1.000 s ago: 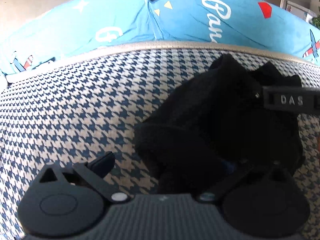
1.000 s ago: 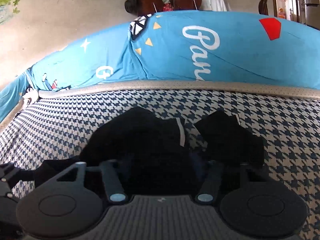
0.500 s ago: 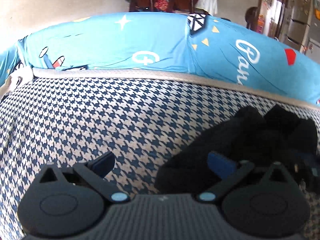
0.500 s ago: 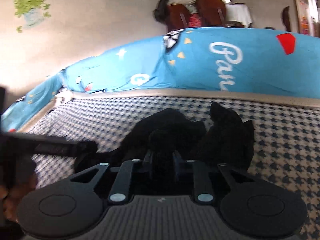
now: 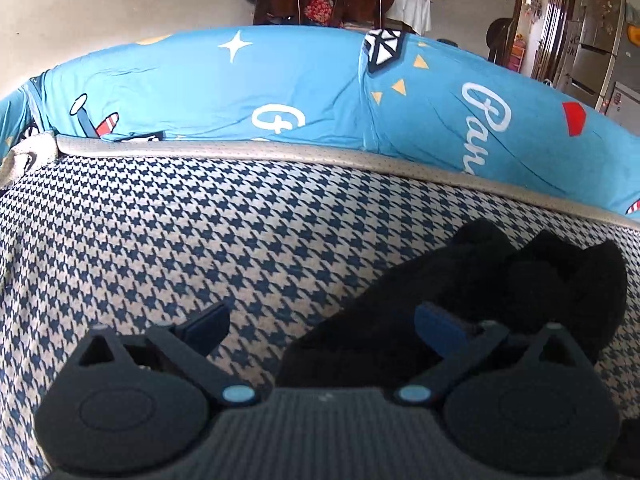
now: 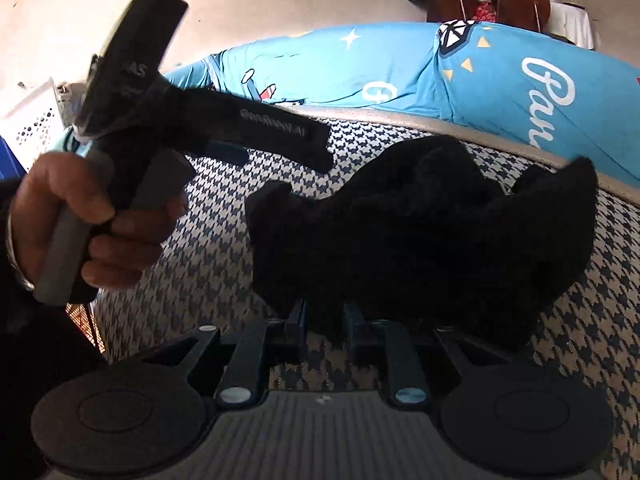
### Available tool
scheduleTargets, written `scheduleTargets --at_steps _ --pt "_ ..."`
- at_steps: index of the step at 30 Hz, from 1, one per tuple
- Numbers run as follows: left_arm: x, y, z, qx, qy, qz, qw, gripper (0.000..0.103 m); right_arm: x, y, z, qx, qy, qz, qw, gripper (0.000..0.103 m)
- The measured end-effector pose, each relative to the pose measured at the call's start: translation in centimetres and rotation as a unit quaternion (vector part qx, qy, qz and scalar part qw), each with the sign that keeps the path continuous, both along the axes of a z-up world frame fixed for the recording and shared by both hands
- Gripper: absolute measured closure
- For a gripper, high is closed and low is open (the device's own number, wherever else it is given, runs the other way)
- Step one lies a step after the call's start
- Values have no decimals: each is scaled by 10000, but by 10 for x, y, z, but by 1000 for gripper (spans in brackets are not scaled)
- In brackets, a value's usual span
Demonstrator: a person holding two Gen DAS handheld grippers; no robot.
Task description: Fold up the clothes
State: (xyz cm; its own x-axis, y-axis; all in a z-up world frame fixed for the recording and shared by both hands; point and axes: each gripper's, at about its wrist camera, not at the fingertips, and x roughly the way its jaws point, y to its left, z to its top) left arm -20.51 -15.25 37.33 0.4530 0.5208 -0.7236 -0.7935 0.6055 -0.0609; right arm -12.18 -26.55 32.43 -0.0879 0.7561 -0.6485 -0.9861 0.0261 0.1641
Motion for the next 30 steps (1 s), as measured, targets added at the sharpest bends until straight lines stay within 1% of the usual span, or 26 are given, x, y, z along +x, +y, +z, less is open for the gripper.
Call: scheduleTargets --at_steps 4,7,9,11,14,16,18,20,22,23,24,25,26,28,30 --pt "4 -1 -4 -49 46 -3 10000 0 12 -4 16 396 10 -306 9987 80" --pt "4 -1 -6 -14 119 14 9999 0 19 -5 29 772 -33 -541 9955 68" --pt "2 1 -8 -39 135 46 9999 0 21 0 34 918 -168 -782 9926 54" --pt "1 3 -9 -91 132 76 9998 0 24 7 35 967 -230 -1007 9899 51" --pt "-2 7 -10 -184 78 142 9997 0 33 23 33 941 -274 -1264 9871 50" --pt "-3 9 -10 -241 14 178 9996 0 36 33 29 911 -256 -1337 9865 47" --pt "-3 10 -9 -260 -19 209 9994 0 37 43 25 862 -231 -1408 9860 38" --pt "-2 11 -7 -244 -38 214 9995 0 40 52 19 738 -143 -1502 9858 37" --pt "-2 11 -6 -222 -55 193 9996 0 43 59 11 608 45 -1513 9866 37" --pt "-2 11 -6 -205 -57 185 9996 0 41 60 8 515 20 -1505 9873 38" --pt "-2 11 -5 -189 -60 176 9996 0 38 60 6 420 -12 -1496 9879 46" --pt "-2 10 -5 -177 -62 164 9997 0 35 61 3 326 -44 -1486 9883 50" --pt "-2 10 -4 -178 -62 147 9997 0 34 60 1 299 -78 -1466 9887 59" --pt "-2 11 -4 -182 -70 123 9997 0 32 57 0 289 -96 -1433 9892 67" --pt "-2 11 -3 -183 -87 115 9997 0 29 51 2 318 -51 -1355 9903 84"
